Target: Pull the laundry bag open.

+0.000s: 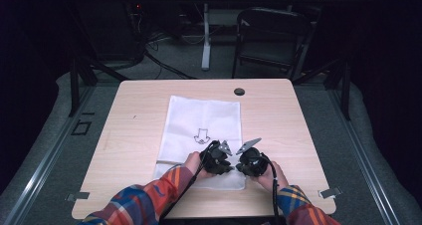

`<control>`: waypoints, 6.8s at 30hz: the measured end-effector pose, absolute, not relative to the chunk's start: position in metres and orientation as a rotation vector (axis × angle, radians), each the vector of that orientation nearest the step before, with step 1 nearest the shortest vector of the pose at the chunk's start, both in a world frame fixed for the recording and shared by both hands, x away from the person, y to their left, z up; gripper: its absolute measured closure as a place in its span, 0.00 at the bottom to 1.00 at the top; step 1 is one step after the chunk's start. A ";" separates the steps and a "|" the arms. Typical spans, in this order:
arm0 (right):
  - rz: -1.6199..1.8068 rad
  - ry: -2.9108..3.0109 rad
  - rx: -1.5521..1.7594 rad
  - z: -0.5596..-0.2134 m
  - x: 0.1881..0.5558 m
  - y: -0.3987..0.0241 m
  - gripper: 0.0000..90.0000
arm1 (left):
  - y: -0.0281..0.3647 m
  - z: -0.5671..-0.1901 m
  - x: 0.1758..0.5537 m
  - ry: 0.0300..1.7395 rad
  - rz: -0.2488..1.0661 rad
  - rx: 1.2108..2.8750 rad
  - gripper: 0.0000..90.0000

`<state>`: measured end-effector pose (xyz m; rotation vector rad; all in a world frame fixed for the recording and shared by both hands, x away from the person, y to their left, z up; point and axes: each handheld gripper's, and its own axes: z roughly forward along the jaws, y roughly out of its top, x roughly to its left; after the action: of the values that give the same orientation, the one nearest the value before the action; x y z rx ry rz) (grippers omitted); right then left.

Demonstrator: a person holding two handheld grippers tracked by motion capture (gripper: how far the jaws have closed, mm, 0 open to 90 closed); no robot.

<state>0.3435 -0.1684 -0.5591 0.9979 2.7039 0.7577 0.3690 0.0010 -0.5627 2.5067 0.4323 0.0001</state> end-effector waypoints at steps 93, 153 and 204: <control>0.743 2.708 1.065 -0.558 0.342 -0.161 1.00 | 0.009 -0.555 0.371 0.439 -0.058 2.536 0.91; 0.790 2.686 0.897 -0.563 0.341 -0.143 1.00 | 0.043 -0.557 0.376 0.520 -0.113 2.534 0.90; 0.797 2.693 0.901 -0.563 0.341 -0.145 1.00 | 0.080 -0.555 0.378 0.586 -0.123 2.559 0.90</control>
<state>0.3414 -0.1446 -0.5635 0.9005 2.6928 0.7966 0.3779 0.0795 -0.5548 2.5593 0.5862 -0.1230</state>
